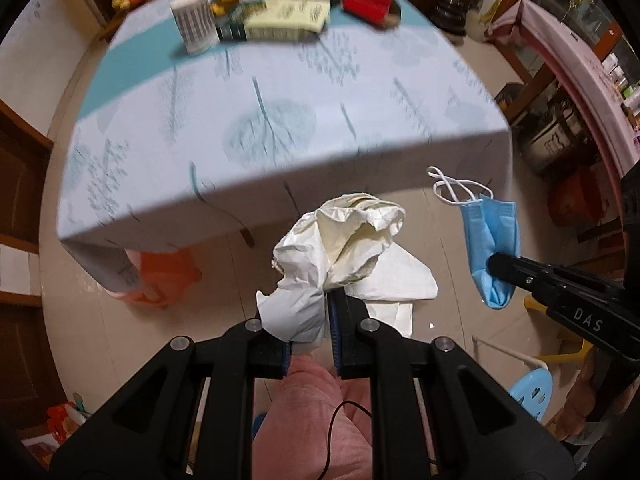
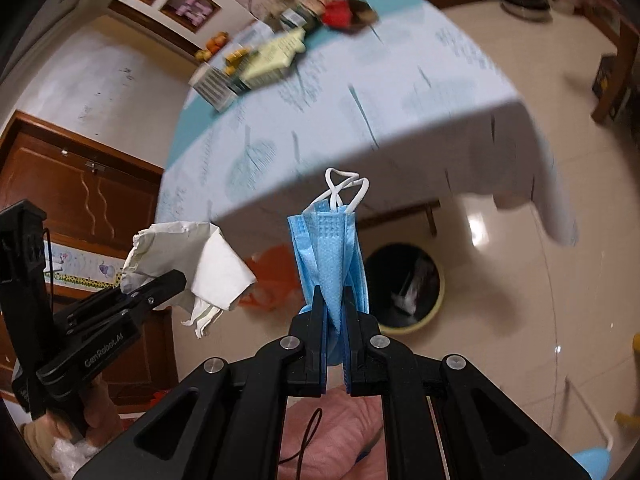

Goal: Collect trash
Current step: 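Carry tissue and mask over the black bin and open both tools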

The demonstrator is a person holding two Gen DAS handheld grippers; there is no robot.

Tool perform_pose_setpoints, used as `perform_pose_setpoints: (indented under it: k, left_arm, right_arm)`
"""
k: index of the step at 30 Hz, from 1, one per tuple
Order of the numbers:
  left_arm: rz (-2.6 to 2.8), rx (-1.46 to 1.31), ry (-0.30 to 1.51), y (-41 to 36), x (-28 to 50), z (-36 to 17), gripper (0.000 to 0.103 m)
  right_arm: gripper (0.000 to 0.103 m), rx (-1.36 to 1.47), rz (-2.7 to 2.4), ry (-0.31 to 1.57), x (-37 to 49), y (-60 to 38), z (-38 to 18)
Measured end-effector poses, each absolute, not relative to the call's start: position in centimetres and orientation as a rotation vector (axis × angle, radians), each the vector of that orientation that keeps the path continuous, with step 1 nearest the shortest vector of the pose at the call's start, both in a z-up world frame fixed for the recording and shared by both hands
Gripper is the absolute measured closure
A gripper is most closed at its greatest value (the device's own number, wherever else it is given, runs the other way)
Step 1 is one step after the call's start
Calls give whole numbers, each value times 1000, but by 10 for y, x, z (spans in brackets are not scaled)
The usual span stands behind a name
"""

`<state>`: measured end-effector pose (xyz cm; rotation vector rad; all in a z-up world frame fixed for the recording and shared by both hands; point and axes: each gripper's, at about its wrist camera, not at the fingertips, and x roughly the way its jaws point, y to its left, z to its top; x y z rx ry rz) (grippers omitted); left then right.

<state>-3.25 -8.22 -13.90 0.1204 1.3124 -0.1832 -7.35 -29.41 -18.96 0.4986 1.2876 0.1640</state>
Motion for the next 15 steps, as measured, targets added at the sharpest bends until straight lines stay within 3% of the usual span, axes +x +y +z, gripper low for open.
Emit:
perform_pose_setpoints:
  k: [15]
  left_arm:
    - [-168,140,1425,-85,-7,-356,85]
  right_arm:
    - [97,488,68,1512,-45,-276,-431]
